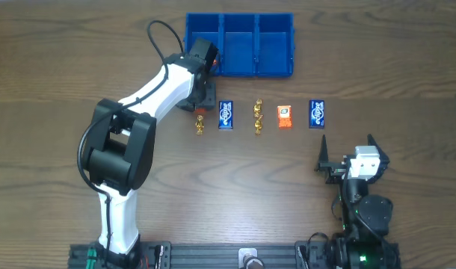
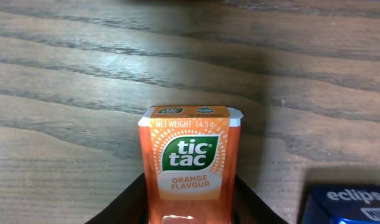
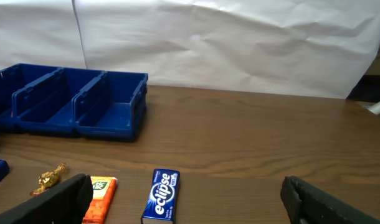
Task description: Sort Candies Into Trays
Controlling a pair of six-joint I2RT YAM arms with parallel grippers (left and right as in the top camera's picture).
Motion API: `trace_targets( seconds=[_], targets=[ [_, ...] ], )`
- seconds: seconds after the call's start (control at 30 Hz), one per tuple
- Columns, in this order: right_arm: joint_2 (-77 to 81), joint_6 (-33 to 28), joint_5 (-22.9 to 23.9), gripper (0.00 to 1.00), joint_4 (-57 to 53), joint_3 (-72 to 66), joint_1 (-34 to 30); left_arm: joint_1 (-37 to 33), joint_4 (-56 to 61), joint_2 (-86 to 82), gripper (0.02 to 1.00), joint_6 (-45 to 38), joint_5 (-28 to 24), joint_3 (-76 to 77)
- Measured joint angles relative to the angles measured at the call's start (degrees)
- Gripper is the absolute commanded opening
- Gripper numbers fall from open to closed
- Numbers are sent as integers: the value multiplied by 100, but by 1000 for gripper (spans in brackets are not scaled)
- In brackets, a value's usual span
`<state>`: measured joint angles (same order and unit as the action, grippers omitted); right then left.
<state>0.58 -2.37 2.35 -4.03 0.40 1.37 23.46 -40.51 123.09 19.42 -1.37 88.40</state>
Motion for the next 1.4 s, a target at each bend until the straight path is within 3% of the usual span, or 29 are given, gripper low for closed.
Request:
trace_targets(
  seconds=[0.27,0.67,0.9,1.03,1.13,1.17,1.4],
  targets=[
    [0,0,0,998,0,0,0,52,-605,-144,349,24,37,907],
    [0,-2,0,998,2,0,0,-120,-1853,245,378,20,540,4896],
    [0,-2,0,998,0,0,0,-269,-1980,1241,411,7,496,5069],
    [0,-2,0,998,0,0,0,-267,-2013,1353,560,20,468,5025],
    [0,0,0,998,2,0,0,-262,-2031,1311,805,22,470,5029],
    [0,0,0,998,2,0,0,-262,-2052,1311,847,-7,472,5029],
    [0,0,0,998,0,0,0,-203,-2087,1309,851,103,533,5029]
  ],
)
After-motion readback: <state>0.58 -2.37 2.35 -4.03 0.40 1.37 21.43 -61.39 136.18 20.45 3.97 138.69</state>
